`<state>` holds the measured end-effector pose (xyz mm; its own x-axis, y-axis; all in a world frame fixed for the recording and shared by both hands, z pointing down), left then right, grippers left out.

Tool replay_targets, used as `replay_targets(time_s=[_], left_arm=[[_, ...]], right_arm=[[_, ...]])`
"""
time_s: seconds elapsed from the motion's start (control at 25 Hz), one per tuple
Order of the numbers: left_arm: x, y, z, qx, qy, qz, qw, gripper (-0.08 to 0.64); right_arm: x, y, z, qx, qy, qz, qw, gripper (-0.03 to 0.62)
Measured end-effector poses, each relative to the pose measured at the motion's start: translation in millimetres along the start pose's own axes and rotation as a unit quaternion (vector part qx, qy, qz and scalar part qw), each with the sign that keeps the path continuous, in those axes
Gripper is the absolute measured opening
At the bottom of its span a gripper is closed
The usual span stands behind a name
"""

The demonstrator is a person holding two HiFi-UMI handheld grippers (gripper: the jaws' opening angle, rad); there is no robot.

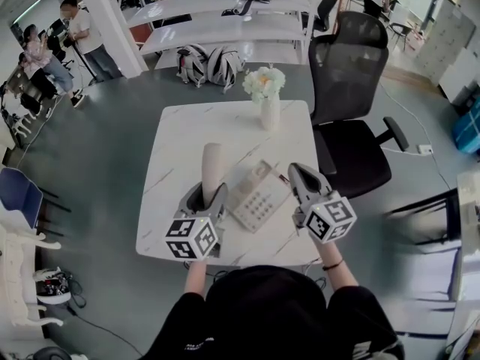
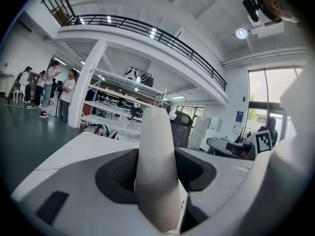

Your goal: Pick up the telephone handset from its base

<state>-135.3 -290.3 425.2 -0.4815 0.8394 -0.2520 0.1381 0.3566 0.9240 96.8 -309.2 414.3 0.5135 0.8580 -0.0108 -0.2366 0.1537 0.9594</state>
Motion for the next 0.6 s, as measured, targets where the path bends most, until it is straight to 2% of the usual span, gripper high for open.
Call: replay_targets(time_s=[0.6], left_arm=[[36,-28,-28,0.021,-0.056,0.07,0.9957,0.21]], right_arm=[[-9,-22,-9,-0.005,-0.032,0.023,0.999,-0.009]])
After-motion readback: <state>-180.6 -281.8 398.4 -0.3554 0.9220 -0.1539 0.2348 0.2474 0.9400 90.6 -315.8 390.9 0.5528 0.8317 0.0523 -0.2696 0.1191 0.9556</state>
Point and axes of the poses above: the fingertips, and each gripper's own axes: x backward along the fingers, z to its right, y out of its underside, the point moved 3 cm from there along x, backward along the fingers, and after that the axes turned 2 degrees about -x, right-handed, at the moved point
